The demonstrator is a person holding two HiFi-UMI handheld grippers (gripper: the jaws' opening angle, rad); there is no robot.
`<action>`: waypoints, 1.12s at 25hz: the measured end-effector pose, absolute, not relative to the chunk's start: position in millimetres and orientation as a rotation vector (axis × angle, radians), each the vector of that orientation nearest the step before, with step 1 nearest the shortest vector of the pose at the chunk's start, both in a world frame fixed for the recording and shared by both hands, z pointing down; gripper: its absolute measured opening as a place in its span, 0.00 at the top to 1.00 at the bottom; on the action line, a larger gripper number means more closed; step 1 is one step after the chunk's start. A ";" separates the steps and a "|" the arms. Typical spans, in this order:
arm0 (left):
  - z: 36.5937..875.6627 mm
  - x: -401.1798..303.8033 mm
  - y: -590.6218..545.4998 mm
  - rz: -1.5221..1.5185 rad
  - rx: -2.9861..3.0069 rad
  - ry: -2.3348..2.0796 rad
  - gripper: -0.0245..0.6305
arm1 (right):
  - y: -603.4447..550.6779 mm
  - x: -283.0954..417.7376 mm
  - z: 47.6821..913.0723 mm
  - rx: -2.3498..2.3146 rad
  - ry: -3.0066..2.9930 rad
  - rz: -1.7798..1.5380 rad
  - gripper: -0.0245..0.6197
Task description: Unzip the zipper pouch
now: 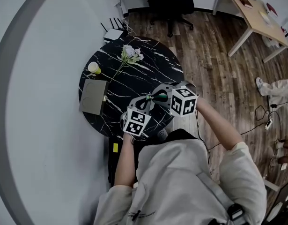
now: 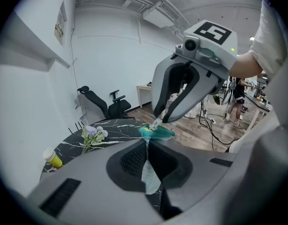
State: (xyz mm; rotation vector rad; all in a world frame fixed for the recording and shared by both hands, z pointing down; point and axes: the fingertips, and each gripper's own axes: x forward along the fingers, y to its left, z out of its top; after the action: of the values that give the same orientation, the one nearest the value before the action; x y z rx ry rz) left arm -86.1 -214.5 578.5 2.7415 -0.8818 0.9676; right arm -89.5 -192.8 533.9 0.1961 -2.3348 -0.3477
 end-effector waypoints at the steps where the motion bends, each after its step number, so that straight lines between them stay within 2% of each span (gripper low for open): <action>1: 578.6 -86.8 -214.8 0.961 2.732 -0.878 0.93 | -192.2 -89.1 536.0 0.190 -2.321 -0.375 0.90; 6: 576.4 -89.0 -213.4 0.880 2.687 -0.833 0.93 | -190.2 -88.3 539.1 0.168 -2.275 -0.514 0.90; 17: 577.2 -87.6 -203.8 0.932 2.719 -0.712 0.93 | -184.3 -91.4 538.4 0.093 -2.097 -0.875 0.93; 28: 573.8 -90.5 -207.1 0.860 2.709 -0.717 0.93 | -184.6 -89.1 542.7 0.026 -1.965 -1.033 0.95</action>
State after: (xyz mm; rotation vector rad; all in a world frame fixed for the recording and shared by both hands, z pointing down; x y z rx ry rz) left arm -90.5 -207.1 573.8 2.7086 -0.7167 0.8596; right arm -89.1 -184.6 542.7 0.0256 -1.9647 -1.0326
